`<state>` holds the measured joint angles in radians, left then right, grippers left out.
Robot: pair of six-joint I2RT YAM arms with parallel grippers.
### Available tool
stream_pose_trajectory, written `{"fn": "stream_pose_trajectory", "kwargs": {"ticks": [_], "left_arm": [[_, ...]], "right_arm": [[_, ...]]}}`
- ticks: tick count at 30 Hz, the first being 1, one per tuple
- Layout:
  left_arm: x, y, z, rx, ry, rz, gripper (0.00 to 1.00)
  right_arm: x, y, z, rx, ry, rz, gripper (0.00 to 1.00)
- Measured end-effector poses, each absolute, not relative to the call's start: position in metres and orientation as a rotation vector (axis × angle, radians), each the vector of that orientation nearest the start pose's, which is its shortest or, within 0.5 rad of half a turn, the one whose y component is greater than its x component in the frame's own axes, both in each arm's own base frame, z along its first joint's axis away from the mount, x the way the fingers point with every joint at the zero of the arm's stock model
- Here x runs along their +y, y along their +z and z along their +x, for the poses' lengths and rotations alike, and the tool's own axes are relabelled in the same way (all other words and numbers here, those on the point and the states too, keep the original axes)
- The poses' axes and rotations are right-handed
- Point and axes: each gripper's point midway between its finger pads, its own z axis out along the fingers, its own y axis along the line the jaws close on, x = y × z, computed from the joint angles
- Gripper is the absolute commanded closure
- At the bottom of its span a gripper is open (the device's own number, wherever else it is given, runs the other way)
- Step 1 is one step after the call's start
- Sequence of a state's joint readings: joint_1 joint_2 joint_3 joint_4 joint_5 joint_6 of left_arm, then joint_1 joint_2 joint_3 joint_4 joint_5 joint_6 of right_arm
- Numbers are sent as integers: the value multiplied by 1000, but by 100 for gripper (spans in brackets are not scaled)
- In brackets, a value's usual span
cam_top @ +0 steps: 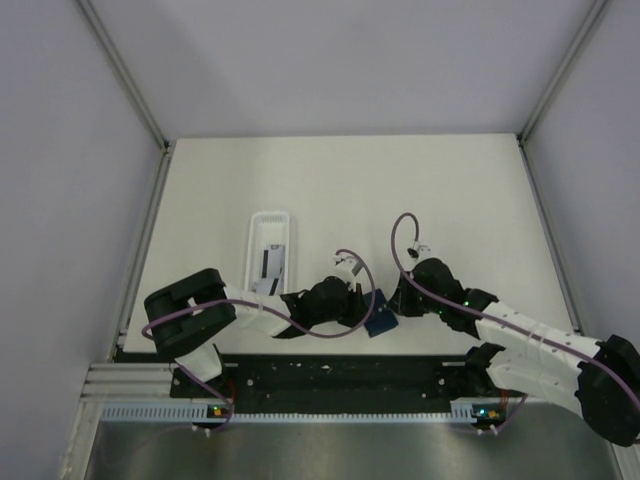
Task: Put the credit cards into the card holder
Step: Close the card holder at the center of the board.
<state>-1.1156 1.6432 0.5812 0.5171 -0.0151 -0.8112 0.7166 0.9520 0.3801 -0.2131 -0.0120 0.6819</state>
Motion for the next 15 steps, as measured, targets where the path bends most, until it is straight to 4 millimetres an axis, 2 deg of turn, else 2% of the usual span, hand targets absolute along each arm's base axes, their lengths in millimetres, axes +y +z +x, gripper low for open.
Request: {"fn": "stream_pose_trajectory", "kwargs": {"ticks": [15], "left_arm": [[-380,38,155,2305,-1068,341,100]], "right_arm": [[206,48,176,2464,753,-82,87]]}}
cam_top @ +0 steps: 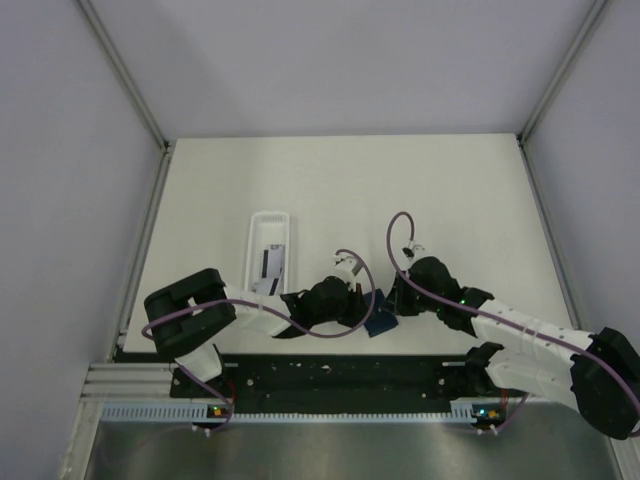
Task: Put the credit cards into the card holder
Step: Close the card holder at the center of the board.
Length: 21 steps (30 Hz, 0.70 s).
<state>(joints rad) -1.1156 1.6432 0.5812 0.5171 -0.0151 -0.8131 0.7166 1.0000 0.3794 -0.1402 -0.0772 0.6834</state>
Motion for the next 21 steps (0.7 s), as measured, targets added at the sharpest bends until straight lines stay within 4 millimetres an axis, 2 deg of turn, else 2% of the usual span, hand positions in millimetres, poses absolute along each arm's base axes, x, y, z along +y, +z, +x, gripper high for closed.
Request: {"fn": "stream_pose_trajectory", "kwargs": {"ticks": [21], "left_arm": [[-380,38,155,2305,-1070,341,100]], "right_arm": [[212,42,175,2474,783,-97,89]]}}
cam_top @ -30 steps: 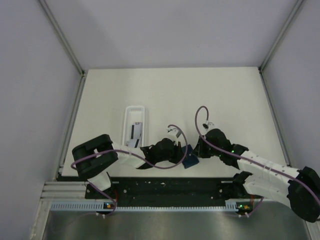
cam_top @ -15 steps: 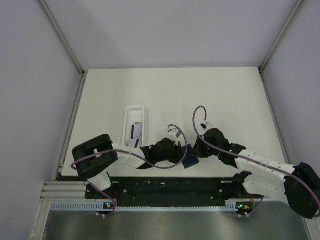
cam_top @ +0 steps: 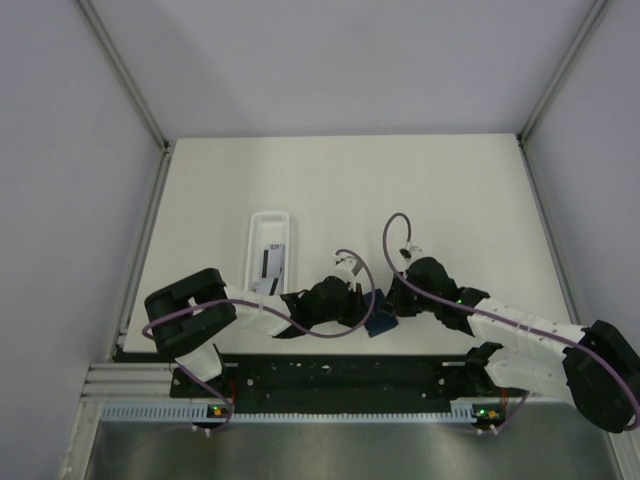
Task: Put the credit cards into the card holder
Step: Close the card holder at the center of the board.
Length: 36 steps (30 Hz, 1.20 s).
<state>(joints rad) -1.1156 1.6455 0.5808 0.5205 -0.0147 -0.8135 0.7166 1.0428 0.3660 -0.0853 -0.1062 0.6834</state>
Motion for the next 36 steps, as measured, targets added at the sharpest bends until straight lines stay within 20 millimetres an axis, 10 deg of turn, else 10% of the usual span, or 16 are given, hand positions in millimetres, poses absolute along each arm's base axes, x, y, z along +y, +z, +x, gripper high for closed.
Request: {"fn": "stream_pose_trajectory", "kwargs": {"ticks": [36], "left_arm": [[-374,46,155,2301,-1051,339,99]], "right_arm": [[215,35,179,2549,717,-144,85]]}}
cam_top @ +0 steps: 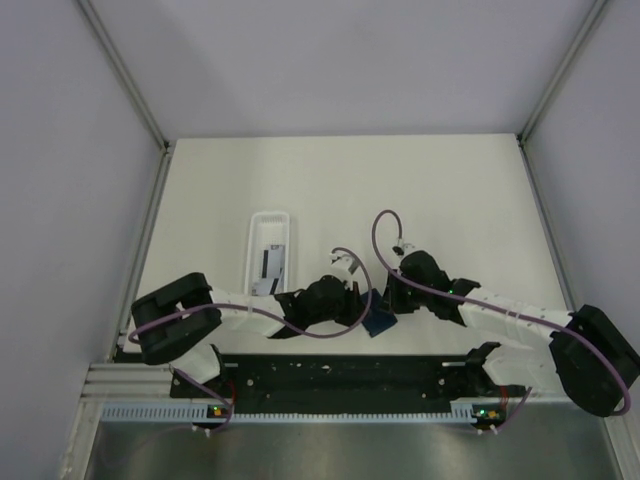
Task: Put the credit cards into the card holder
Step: Close the card holder at the center of the board.
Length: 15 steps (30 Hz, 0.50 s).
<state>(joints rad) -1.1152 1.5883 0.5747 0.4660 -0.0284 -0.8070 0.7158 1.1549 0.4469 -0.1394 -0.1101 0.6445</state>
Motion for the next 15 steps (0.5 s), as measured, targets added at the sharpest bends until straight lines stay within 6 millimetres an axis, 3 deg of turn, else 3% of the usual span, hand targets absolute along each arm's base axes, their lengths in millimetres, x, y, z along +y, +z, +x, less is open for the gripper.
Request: {"fn": "stream_pose_trajectory", "kwargs": {"ticks": [5,15], "left_arm": [[-367,61,165,2261,-1028,316,98],[-354,48,171,2289,-946,303,99]], "right_arm": [[214,35,179,2551,713,-153,84],[217,35,181,2586,693,-180,77]]}}
